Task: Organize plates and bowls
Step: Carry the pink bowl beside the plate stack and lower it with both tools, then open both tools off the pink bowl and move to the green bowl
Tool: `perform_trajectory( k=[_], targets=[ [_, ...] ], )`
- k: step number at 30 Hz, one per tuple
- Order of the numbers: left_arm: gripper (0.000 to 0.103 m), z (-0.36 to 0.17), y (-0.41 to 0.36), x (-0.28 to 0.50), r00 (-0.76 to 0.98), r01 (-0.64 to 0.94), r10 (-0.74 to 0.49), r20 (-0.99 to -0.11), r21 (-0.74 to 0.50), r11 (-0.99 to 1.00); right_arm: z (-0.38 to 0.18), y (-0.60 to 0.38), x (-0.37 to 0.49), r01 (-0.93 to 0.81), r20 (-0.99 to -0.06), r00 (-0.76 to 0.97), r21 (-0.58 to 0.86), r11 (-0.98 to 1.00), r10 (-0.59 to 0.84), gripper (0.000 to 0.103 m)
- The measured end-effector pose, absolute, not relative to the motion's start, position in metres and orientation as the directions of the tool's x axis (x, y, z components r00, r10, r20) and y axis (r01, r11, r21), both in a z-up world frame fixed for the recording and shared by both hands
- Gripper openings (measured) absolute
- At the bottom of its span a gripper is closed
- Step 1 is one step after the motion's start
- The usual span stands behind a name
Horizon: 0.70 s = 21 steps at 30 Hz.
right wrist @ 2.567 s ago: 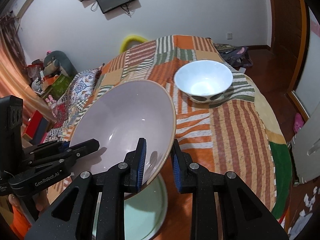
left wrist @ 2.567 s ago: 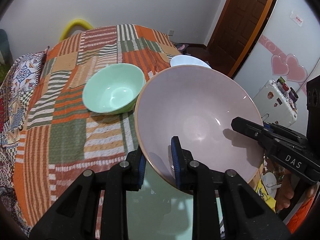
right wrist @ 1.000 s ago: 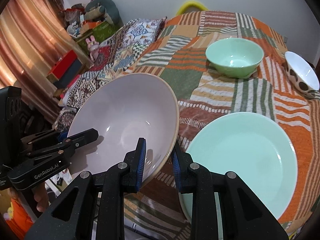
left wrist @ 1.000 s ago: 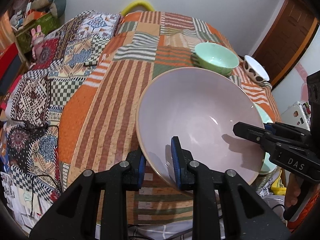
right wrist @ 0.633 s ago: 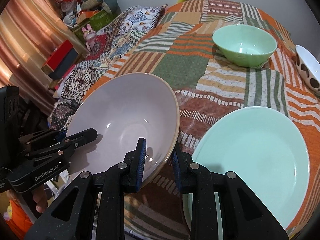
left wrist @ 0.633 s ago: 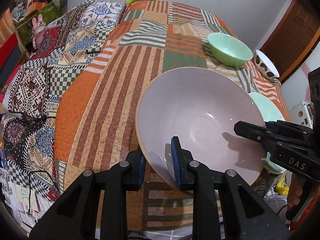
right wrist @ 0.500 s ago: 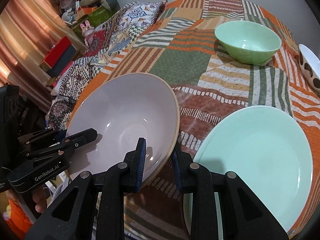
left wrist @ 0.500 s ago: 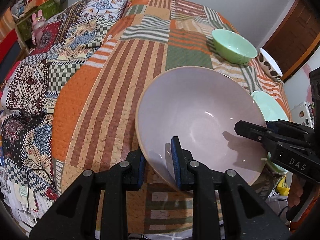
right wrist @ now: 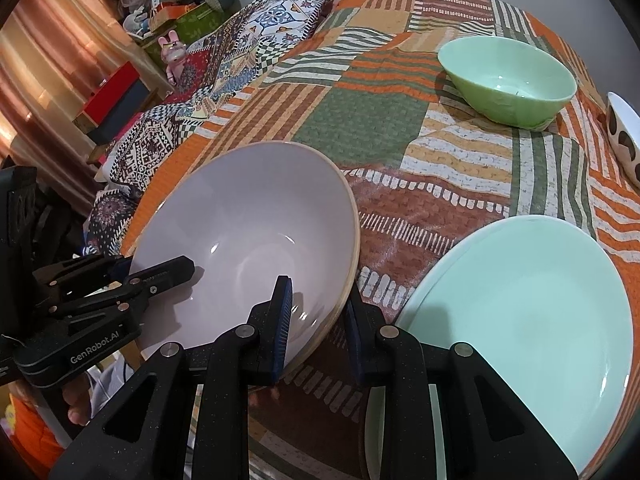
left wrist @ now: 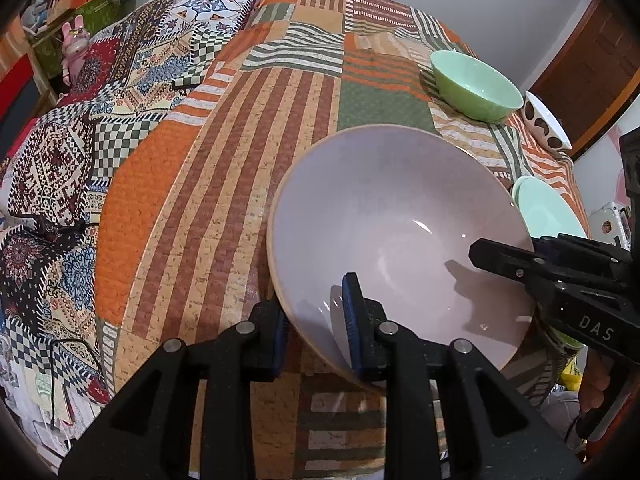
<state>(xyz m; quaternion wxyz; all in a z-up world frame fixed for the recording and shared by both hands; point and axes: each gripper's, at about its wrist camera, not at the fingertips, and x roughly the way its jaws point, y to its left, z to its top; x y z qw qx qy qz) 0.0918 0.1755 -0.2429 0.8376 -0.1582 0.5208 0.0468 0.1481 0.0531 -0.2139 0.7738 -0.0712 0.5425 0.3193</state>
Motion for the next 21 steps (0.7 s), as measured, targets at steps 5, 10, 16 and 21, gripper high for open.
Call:
perform_trajectory(
  k=[5,10,16,21],
  targets=[
    [0.023,-0.245,0.174,0.089,0.446,-0.255,-0.086,-0.891,-0.218,0.942,-0.215,0.055,0.147,-0.576,-0.886,0.196,0.243,0.78,0.42,0.025],
    [0.027,-0.241,0.177,0.086,0.446,-0.274,-0.074,-0.892,-0.214,0.938,-0.212,0.051,0.145,-0.578,-0.883,0.196,0.247,0.778,0.427,0.025],
    [0.027,-0.231,0.178,0.081,0.454,-0.291,-0.046,-0.89,-0.197,0.936,-0.202,0.042,0.144,-0.577,-0.867,0.21,0.264,0.773,0.453,0.027],
    [0.027,-0.209,0.172,0.083,0.491,-0.277,0.018,-0.871,-0.137,0.951,-0.19,0.028,0.145,-0.566,-0.844,0.246,0.274,0.778,0.476,0.032]
  ],
)
